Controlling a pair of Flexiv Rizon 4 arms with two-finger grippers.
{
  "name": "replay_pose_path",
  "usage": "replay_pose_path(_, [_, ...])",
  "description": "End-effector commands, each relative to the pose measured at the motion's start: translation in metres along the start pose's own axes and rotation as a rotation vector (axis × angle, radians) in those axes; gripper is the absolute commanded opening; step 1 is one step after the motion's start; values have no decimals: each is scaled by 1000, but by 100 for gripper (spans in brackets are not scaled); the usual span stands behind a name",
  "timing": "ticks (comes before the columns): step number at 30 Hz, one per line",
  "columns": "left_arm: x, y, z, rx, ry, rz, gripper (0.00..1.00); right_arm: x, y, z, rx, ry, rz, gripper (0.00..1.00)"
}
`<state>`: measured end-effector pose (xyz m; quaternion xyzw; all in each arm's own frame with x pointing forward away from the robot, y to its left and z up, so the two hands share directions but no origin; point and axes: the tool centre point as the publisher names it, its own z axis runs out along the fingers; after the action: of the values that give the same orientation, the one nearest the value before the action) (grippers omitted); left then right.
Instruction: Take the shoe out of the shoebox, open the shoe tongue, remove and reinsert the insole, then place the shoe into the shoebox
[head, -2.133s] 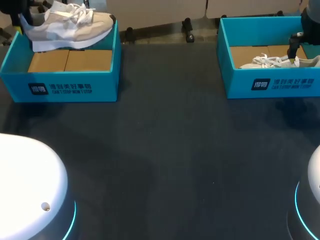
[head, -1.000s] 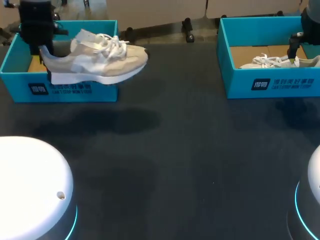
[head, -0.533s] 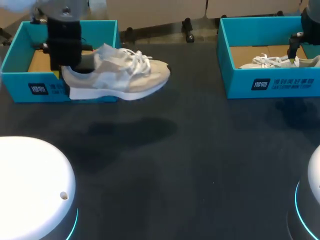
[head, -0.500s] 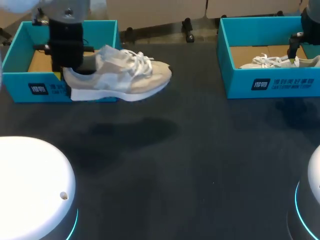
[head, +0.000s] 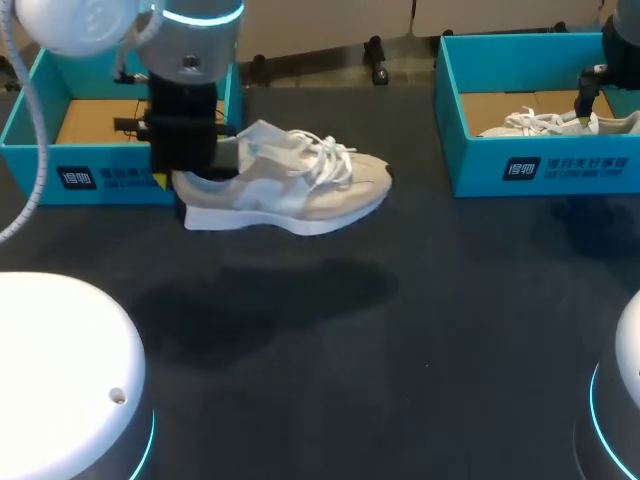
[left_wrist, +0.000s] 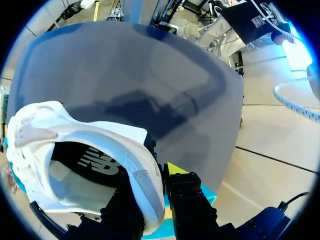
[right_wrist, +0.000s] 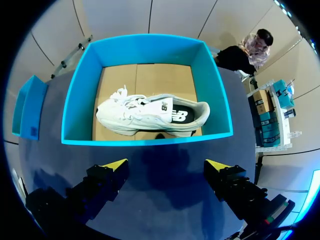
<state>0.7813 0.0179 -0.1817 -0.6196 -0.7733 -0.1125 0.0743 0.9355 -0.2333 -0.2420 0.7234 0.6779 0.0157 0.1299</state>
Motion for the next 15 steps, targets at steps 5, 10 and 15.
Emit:
replay_pose_path(5, [-25, -22, 3, 23, -6, 20, 0, 0, -1, 0, -2, 0, 1, 100])
replay_pose_path(10, [-38, -43, 9, 33, -22, 40, 0, 0, -1, 0, -2, 0, 1, 100])
replay_pose_path(15, [-46, -55, 14, 53, -41, 41, 0, 0, -1, 0, -2, 0, 1, 100])
